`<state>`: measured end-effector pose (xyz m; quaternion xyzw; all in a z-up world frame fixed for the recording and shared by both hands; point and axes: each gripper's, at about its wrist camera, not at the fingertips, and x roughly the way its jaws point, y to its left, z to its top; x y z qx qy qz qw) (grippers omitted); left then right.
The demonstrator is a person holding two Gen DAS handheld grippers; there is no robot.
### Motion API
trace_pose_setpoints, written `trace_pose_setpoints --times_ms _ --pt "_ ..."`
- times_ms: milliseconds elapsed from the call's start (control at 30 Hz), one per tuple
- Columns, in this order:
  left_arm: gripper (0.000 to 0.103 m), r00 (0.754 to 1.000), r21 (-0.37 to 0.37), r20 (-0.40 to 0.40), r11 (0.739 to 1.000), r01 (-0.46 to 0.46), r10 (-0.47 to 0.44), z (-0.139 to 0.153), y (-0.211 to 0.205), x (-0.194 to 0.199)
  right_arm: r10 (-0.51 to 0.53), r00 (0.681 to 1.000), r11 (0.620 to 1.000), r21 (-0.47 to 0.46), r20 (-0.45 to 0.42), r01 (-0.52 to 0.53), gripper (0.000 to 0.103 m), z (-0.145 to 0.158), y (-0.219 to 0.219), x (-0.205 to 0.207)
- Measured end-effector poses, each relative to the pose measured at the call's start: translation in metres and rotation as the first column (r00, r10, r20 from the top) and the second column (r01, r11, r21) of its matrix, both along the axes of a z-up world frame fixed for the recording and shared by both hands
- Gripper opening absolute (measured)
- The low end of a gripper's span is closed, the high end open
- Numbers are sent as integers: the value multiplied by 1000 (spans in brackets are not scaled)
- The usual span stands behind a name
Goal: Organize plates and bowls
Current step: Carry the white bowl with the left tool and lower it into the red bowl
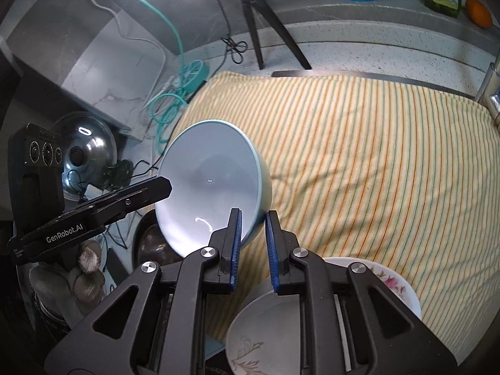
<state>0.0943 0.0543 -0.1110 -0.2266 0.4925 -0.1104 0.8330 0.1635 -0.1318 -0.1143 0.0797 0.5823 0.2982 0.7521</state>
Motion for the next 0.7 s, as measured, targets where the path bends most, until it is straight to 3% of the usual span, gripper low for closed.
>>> trace_pose_setpoints --times_ms 400,700 --pt "23 997 -12 31 998 -68 68 15 30 -59 116 993 991 63 3 -116 16 23 31 -49" --pt "23 992 -53 -12 990 -130 129 -5 47 -90 167 986 985 52 -29 -165 16 8 54 -75"
